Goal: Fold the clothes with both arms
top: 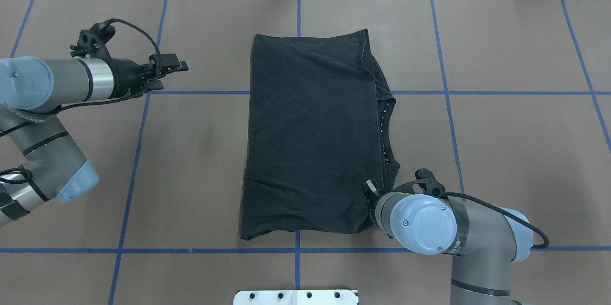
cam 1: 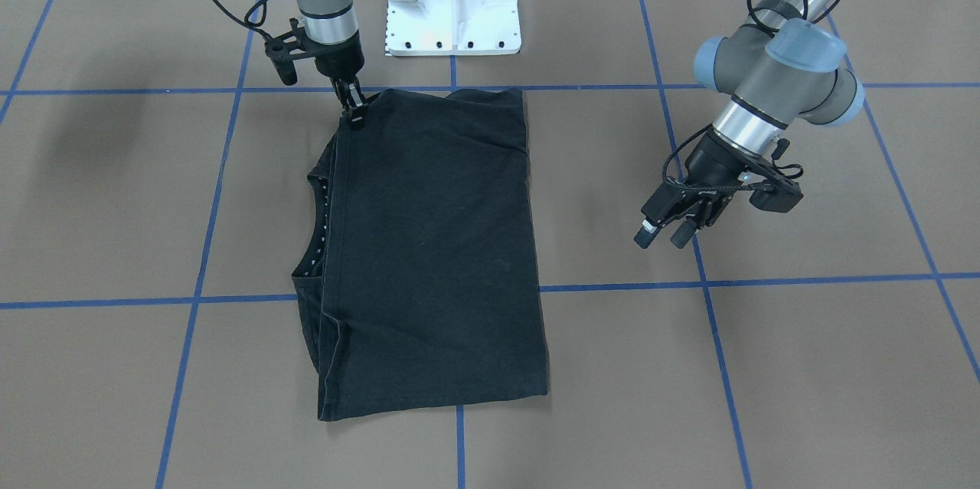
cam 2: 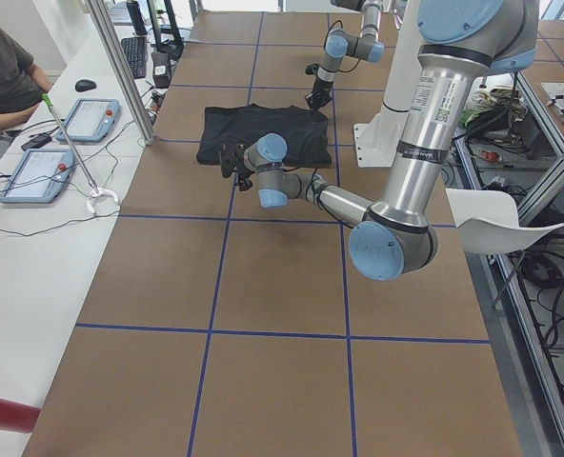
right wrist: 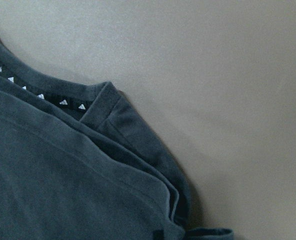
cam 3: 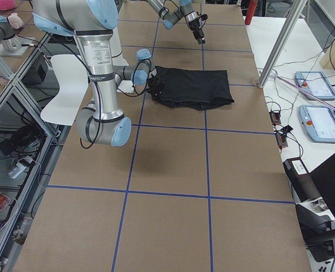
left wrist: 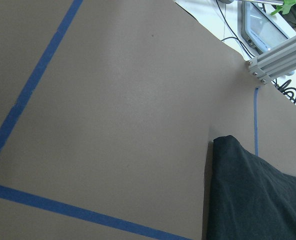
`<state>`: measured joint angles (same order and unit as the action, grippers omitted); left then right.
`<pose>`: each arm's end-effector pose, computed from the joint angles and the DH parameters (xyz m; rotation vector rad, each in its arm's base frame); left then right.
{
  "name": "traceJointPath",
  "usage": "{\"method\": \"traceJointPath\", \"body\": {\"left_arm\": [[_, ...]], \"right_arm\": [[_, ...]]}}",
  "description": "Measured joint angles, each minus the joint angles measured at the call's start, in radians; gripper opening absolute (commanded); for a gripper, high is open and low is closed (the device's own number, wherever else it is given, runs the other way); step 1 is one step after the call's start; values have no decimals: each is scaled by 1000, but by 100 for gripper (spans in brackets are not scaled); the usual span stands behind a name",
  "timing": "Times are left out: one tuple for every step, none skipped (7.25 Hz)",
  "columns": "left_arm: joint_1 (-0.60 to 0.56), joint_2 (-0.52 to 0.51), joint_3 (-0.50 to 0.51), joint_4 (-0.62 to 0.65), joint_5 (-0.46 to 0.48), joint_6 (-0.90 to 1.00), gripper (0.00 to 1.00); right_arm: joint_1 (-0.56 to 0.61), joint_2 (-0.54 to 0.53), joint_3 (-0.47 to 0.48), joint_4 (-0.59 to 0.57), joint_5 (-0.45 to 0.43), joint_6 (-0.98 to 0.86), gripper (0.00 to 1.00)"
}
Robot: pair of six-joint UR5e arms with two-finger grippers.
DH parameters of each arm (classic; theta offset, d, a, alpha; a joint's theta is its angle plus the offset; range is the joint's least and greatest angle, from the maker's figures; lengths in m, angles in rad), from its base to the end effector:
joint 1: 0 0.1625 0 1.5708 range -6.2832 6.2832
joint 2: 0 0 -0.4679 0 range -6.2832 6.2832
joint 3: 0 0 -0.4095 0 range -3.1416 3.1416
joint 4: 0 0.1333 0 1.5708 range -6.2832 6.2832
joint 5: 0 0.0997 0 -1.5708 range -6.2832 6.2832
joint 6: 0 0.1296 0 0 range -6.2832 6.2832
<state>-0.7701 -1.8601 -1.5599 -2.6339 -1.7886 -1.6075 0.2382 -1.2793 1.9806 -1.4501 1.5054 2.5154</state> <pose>0.4099 -0.5442 0.4301 0.3113 1.3309 -0.5337 -0.5593 -0.2817 0.3615 -0.2401 -0.8404 1.1386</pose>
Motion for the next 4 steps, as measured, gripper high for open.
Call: {"method": "traceJointPath", "body": {"left_arm": [[0, 0, -3, 0, 0, -2, 100], [0, 0, -5, 0, -1, -3, 100], [0, -1, -8, 0, -1, -14, 100], [3, -3, -16, -1, -1, -42, 100]], "right_arm": [[10, -3, 12, -3, 14, -4, 0], [18, -5, 19, -5, 25, -7, 0], [27, -6, 23, -10, 37, -13, 0], [32, -7, 28, -18, 44, -18, 0]]}}
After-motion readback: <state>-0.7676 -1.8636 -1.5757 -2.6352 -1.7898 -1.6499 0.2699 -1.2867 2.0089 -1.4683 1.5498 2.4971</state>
